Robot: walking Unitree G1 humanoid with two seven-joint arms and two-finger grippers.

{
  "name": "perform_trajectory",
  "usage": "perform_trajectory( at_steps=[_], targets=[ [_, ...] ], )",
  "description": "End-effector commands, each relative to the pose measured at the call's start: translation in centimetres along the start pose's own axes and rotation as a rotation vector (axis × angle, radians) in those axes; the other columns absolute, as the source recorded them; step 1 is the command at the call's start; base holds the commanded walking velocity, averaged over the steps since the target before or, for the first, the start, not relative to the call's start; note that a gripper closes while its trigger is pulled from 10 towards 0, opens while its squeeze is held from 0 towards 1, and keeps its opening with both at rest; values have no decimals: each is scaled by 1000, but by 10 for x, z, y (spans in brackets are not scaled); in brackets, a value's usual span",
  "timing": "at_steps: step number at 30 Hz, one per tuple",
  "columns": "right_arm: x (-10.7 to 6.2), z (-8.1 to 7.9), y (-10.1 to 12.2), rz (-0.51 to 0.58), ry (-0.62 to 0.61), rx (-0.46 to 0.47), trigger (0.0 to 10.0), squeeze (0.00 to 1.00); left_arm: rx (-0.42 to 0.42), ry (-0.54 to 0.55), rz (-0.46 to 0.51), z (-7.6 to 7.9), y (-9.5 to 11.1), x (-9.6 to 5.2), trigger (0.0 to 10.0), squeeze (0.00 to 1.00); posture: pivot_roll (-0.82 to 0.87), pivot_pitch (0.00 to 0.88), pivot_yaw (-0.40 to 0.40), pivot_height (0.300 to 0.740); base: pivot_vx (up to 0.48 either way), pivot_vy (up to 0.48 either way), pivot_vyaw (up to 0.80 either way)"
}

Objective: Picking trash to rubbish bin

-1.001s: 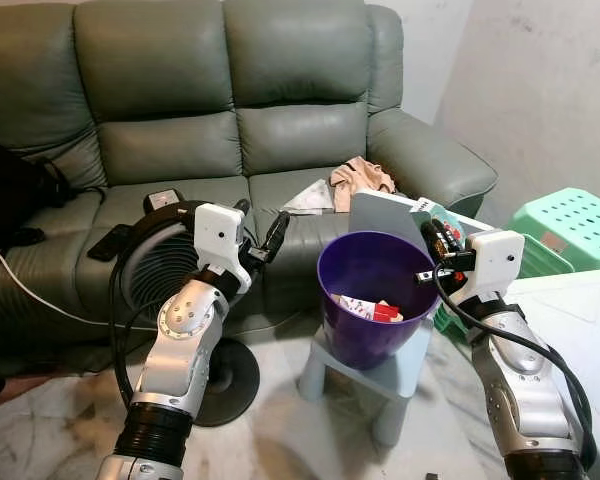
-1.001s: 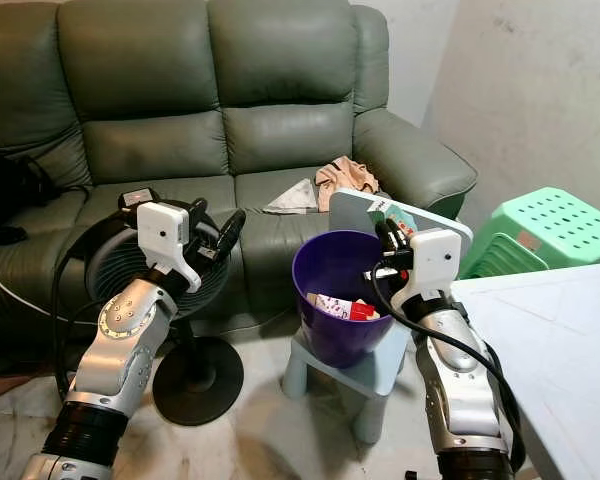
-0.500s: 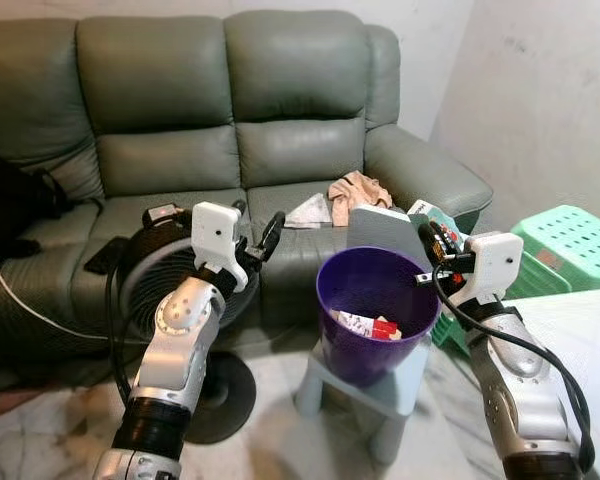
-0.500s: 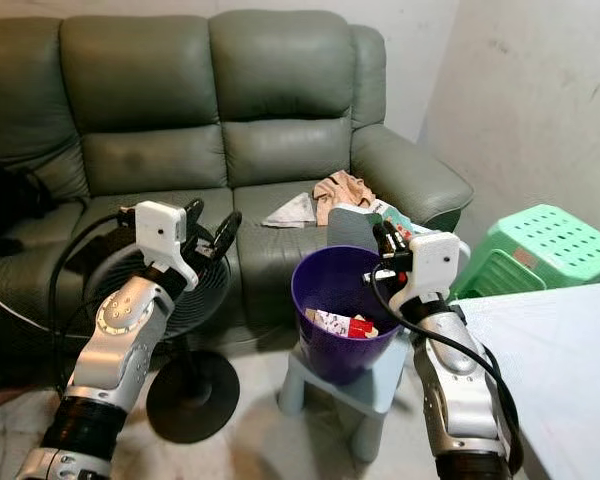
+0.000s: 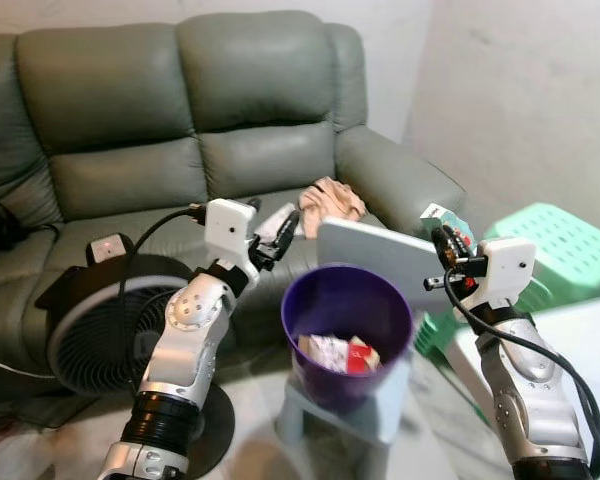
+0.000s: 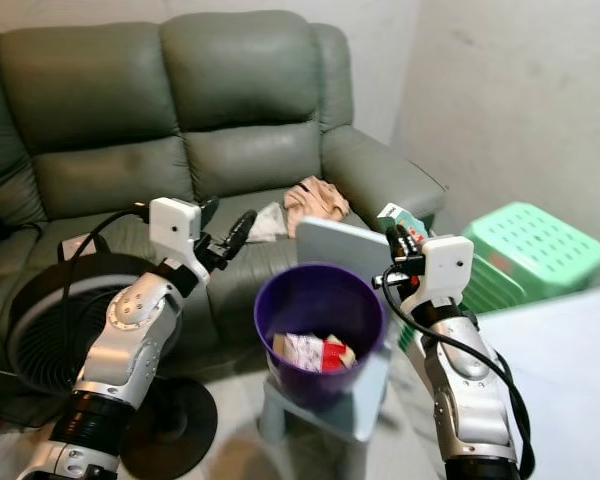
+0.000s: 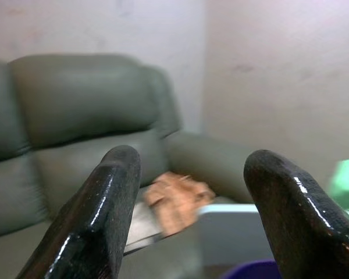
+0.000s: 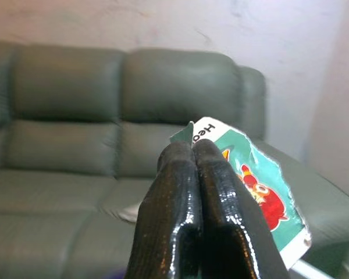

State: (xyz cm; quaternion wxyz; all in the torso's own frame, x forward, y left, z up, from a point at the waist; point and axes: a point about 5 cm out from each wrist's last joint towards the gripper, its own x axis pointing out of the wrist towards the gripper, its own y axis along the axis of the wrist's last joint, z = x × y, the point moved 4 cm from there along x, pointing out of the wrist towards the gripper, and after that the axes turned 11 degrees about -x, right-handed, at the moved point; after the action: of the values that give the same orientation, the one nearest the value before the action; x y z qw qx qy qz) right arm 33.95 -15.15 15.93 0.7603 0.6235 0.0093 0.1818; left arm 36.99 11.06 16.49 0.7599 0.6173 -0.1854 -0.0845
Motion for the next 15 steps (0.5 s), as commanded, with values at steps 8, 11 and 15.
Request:
perform_trajectory(
  at_steps=[8,11,15],
  targets=[
    [2,10,-8,-42,48,-85,10000,0,-31,-109,32,31,2,1,10000,0,75,0,-19,740,0,0,0],
    [11,9,-10,-53,109,-116,10000,0,-42,-127,31,39,-2,-3,10000,0,75,0,-21,740,0,0,0],
    [20,10,-10,-55,155,-131,10000,0,-45,-155,20,49,-6,-5,10000,0,82,0,-30,740,0,0,0]
  ],
)
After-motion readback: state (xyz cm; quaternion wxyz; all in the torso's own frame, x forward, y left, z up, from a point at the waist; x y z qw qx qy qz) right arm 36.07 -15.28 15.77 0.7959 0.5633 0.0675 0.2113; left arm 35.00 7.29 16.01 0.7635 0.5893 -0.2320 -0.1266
